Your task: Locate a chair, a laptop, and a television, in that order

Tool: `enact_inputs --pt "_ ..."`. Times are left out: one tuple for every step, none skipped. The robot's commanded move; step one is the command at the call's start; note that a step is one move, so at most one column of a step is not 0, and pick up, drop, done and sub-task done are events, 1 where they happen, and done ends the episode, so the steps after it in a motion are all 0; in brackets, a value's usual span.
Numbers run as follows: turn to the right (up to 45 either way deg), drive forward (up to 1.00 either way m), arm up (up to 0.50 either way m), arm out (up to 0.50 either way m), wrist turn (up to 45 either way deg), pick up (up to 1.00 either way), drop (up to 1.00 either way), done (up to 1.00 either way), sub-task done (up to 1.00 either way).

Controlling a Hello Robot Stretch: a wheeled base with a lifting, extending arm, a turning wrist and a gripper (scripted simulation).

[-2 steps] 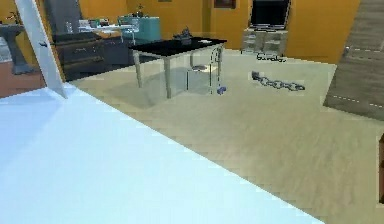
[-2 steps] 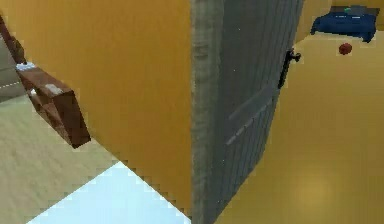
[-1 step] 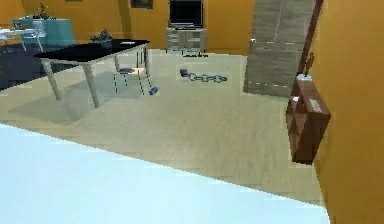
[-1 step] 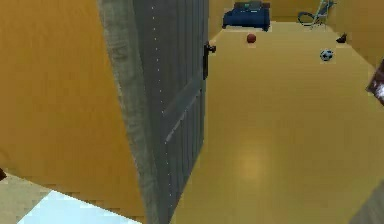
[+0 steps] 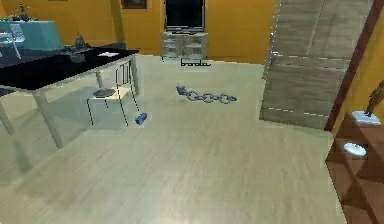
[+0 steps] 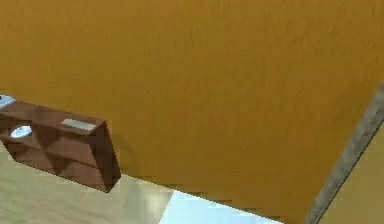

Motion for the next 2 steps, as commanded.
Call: enact_inputs --pt "0.0 1.00 0.00 0.00 0.0 0.00 0.00 0.00 0.00" --pt "0.0 1.00 0.00 0.00 0.0 0.00 0.00 0.00 0.00"
